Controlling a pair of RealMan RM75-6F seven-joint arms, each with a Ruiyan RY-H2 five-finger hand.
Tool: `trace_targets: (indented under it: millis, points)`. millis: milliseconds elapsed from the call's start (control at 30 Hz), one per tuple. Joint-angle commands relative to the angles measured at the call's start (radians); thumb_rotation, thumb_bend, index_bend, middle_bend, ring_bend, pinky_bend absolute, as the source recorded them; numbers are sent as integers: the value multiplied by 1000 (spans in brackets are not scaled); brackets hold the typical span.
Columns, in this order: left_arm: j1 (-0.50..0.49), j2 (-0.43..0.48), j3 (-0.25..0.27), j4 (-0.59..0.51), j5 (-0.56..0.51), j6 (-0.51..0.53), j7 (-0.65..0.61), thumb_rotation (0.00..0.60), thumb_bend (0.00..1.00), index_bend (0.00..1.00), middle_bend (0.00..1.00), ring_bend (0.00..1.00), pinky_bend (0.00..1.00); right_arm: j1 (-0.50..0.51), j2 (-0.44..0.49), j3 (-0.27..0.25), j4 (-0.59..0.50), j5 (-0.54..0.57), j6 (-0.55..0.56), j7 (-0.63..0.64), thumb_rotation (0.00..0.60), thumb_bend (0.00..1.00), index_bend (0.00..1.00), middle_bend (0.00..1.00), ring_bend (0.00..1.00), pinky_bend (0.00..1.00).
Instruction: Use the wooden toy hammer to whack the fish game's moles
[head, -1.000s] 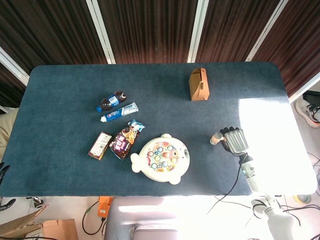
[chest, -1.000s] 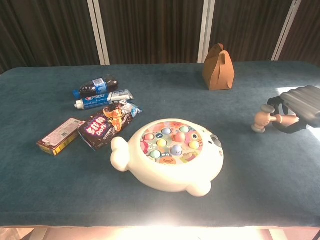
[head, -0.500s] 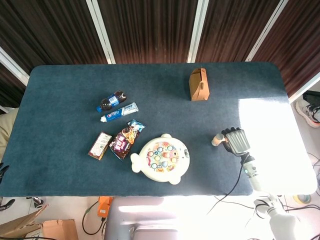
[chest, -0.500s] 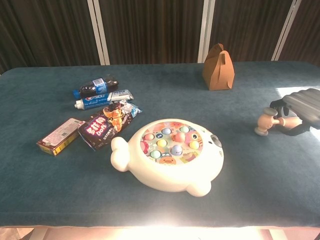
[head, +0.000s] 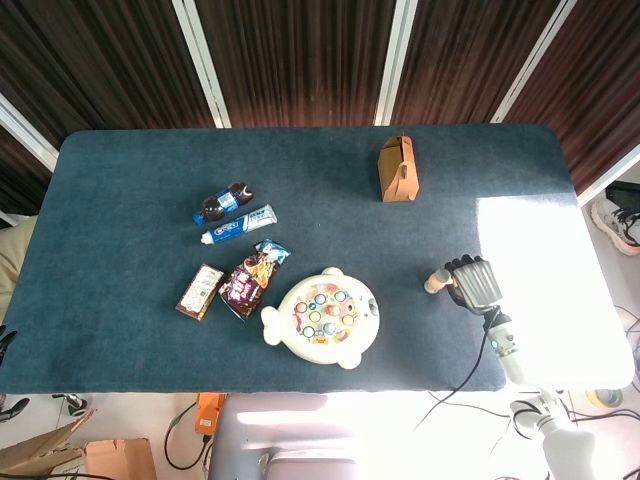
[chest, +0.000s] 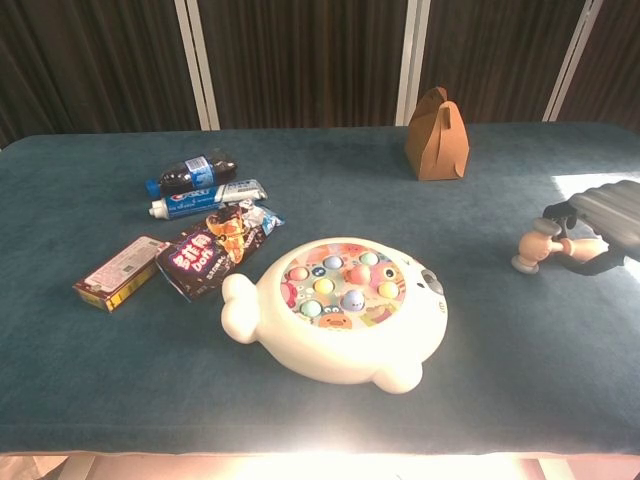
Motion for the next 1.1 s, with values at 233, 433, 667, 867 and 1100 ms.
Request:
trace_targets:
  millis: [233, 433, 667, 867, 1100]
  points:
    - [0, 2, 0, 0, -3, -5, -1, 600, 140, 0, 0, 0, 69, -5, 0, 4, 3, 3, 11, 10, 600, 269, 619, 522, 336, 493]
    - [-1, 4, 1, -3, -2, -7, 5, 600, 140, 0, 0, 0, 69, -4, 1, 5, 3, 4, 10, 12, 600, 247, 611, 515, 330, 493]
    - [-2, 8, 2, -11, -3, -11, 10, 600, 141, 0, 0, 0, 69, 1, 1, 8, -1, 6, 4, 11, 600, 245, 609, 514, 329, 493]
    - [-3, 9, 1, -12, -2, -11, 10, 600, 141, 0, 0, 0, 69, 9, 2, 14, -10, 10, -2, 4, 600, 245, 599, 506, 321, 489]
    - [-3, 9, 1, -10, -4, -12, 6, 600, 141, 0, 0, 0, 69, 16, 12, 19, -28, 20, -37, -17, 600, 243, 560, 475, 288, 458]
